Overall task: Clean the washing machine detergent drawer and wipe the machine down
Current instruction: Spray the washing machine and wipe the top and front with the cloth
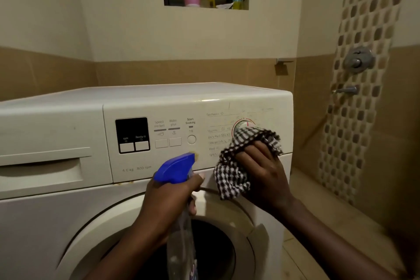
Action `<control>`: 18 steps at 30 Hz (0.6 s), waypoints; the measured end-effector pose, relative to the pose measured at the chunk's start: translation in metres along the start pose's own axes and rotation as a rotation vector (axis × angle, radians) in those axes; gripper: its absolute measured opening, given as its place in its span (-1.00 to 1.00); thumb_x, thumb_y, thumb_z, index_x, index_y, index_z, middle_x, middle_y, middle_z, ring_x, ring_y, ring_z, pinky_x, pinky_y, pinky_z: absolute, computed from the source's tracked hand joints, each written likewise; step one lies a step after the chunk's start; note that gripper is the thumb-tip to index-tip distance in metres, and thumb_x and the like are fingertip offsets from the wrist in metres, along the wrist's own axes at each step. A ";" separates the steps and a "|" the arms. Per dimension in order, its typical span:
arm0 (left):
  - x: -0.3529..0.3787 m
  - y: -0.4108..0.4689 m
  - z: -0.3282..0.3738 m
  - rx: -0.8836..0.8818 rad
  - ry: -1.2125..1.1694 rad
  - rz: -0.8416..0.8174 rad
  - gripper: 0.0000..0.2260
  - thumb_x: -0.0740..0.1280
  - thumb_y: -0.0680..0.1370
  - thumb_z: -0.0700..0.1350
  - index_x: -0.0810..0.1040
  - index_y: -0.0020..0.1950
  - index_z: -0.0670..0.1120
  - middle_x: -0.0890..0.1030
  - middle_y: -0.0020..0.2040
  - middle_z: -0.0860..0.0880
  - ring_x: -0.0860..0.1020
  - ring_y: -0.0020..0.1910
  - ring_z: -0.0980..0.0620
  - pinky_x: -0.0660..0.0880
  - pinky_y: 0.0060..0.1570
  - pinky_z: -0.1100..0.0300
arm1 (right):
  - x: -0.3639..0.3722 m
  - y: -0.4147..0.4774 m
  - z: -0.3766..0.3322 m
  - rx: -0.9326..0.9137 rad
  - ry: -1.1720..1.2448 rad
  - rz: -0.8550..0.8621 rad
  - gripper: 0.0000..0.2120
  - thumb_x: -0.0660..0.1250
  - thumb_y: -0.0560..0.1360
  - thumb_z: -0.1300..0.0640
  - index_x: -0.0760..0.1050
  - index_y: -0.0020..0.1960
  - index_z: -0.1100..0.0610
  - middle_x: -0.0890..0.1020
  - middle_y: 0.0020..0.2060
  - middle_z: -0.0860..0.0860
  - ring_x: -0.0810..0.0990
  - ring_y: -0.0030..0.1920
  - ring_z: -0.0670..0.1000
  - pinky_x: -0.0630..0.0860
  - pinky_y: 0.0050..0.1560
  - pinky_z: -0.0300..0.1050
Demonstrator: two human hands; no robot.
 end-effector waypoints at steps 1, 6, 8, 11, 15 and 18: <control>0.000 0.001 -0.002 -0.001 -0.001 -0.011 -0.75 0.46 0.46 -0.07 0.60 -0.07 -0.26 0.51 -0.49 -0.17 0.49 -0.54 0.00 0.49 -0.23 0.13 | 0.003 -0.007 0.002 0.047 0.007 0.013 -0.75 0.39 0.43 0.03 0.53 -0.05 0.22 0.53 -0.07 0.07 0.46 0.05 0.14 0.47 0.01 0.01; -0.003 0.004 -0.004 -0.034 0.010 -0.049 -0.72 0.45 0.48 -0.04 0.59 -0.03 -0.27 0.53 -0.48 -0.16 0.51 -0.51 0.00 0.51 -0.30 0.17 | 0.004 -0.027 0.019 0.618 0.092 0.254 -0.58 0.27 0.40 -0.04 0.47 0.11 0.24 0.48 0.06 0.17 0.40 0.12 0.13 0.35 0.12 -0.03; -0.003 0.007 -0.005 -0.037 0.024 -0.061 -0.72 0.44 0.49 -0.04 0.58 -0.01 -0.26 0.54 -0.48 -0.14 0.52 -0.53 0.03 0.51 -0.40 0.25 | -0.001 -0.013 0.023 0.747 0.147 0.343 -0.55 0.23 0.45 -0.05 0.46 0.15 0.28 0.49 0.10 0.19 0.39 0.15 0.13 0.29 0.14 -0.17; -0.003 0.009 -0.007 -0.048 0.043 -0.056 -0.72 0.42 0.49 -0.03 0.58 0.01 -0.25 0.56 -0.46 -0.13 0.54 -0.54 0.05 0.49 -0.47 0.29 | -0.004 0.009 0.021 0.762 0.176 0.322 -0.52 0.22 0.43 -0.06 0.50 0.14 0.30 0.51 0.10 0.17 0.41 0.16 0.11 0.27 0.14 -0.24; 0.002 0.003 0.000 -0.020 0.041 -0.019 -0.79 0.43 0.49 -0.07 0.58 -0.05 -0.21 0.59 -0.44 -0.14 0.54 -0.58 0.12 0.46 -0.42 0.23 | 0.000 -0.009 -0.001 0.811 0.240 0.316 -0.61 0.23 0.42 -0.05 0.50 0.05 0.25 0.51 0.00 0.08 0.44 0.08 0.10 0.34 0.13 -0.29; 0.011 -0.003 0.011 0.059 0.039 -0.024 -0.79 0.48 0.45 -0.07 0.57 -0.10 -0.19 0.60 -0.37 -0.30 0.53 -0.53 -0.01 0.48 -0.34 0.15 | 0.005 -0.027 -0.016 0.677 0.291 0.106 -0.65 0.26 0.35 0.01 0.54 0.05 0.17 0.52 0.01 -0.03 0.43 0.09 0.02 0.25 0.12 -0.45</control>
Point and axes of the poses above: each hand's wrist, its own y-axis towards the middle knuckle, its own x-axis out of the palm, z = x × y, the point moved 3 cm from there along y, towards the middle knuckle
